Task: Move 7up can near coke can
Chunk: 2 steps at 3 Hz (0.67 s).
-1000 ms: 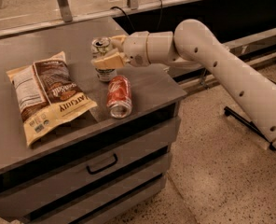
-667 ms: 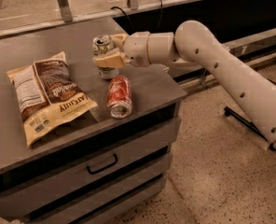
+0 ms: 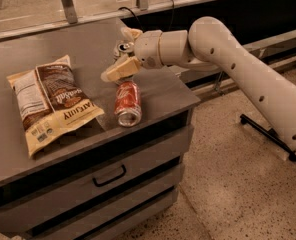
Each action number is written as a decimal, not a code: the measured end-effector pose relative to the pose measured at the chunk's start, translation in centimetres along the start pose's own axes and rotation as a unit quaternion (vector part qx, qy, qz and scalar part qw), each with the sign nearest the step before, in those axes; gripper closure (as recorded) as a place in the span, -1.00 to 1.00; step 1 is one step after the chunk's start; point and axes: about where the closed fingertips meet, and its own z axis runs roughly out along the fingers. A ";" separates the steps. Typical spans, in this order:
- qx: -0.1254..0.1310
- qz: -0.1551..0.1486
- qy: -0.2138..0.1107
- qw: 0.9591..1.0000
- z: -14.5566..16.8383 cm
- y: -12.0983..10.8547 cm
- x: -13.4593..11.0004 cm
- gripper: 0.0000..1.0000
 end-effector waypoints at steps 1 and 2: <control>0.004 0.003 0.010 1.000 -0.4 -0.3 0.3 -1.00; 0.014 0.006 0.023 1.000 -1.8 -0.3 0.5 -1.00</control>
Offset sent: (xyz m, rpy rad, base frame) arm -0.0044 -0.0447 0.0023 -0.0573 0.0199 -0.0854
